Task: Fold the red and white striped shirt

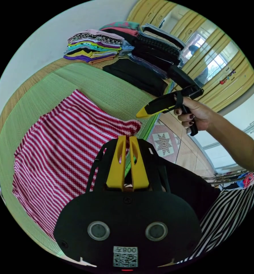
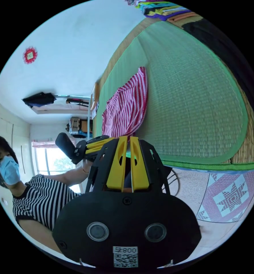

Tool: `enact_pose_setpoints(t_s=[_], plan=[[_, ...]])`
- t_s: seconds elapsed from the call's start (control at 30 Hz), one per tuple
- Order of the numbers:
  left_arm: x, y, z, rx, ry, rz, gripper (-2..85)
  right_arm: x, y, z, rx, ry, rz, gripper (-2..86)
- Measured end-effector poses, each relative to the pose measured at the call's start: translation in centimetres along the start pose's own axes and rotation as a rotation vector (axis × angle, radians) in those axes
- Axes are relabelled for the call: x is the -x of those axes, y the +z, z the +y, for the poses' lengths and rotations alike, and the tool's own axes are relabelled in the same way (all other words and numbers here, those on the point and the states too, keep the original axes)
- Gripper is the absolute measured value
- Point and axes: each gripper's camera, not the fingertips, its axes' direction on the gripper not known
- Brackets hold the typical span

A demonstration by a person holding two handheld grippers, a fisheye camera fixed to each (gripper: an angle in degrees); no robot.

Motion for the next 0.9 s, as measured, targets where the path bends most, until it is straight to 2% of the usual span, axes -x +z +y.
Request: enact_pose_setpoints(t_s=[0.4,0.9], plan=[[-0.6,5.8,-2.3,-0.019,-0.028,0.056,1.6,-6.7,3.7,-4.0,-0.085,0.157,-0.04,8.5],[0.2,7.8,-3.5,-0.072,-0.06,0.124,1.6,-8.4,8.1,-13.6,-0.054,0.122,-0.061,8.5]])
